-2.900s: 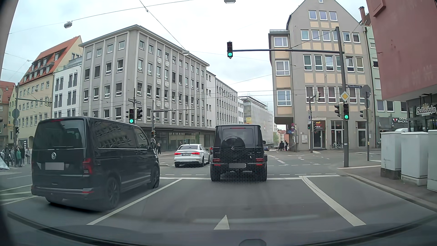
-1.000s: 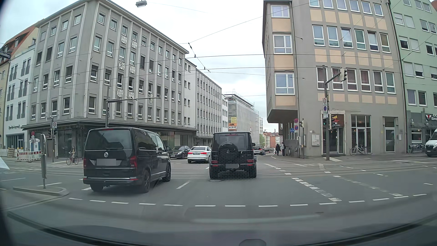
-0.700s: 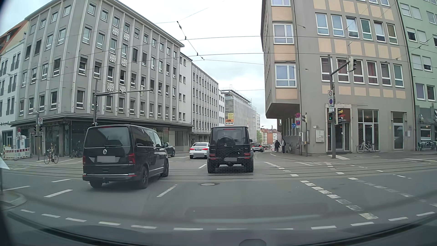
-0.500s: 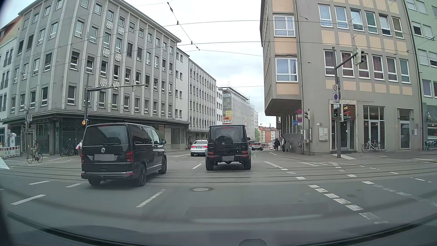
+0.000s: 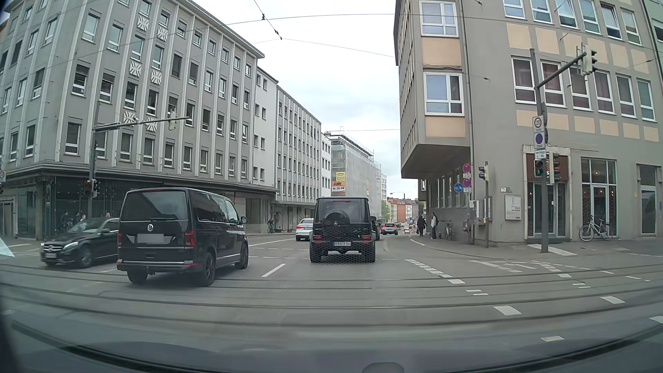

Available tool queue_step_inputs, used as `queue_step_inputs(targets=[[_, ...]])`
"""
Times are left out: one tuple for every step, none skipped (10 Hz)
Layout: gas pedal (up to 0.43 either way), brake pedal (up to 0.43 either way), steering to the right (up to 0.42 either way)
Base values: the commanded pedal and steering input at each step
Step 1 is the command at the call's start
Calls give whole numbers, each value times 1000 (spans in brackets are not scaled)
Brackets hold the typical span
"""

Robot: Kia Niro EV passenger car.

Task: Follow the waypoints while adhering to traffic rules and regulations

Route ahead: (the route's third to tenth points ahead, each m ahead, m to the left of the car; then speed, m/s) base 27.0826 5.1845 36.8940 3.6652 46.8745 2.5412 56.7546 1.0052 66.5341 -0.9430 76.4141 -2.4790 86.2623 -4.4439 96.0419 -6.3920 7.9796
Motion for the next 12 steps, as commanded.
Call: queue_step_inputs(targets=[[248, 0, 8], [240, 0, 4], [240, 0, 4], [209, 0, 3], [169, 0, 0], [157, 0, -1], [157, 0, -2], [157, 0, -3], [157, 0, -4], [177, 0, -7], [177, 0, -7], [177, 0, -7]])
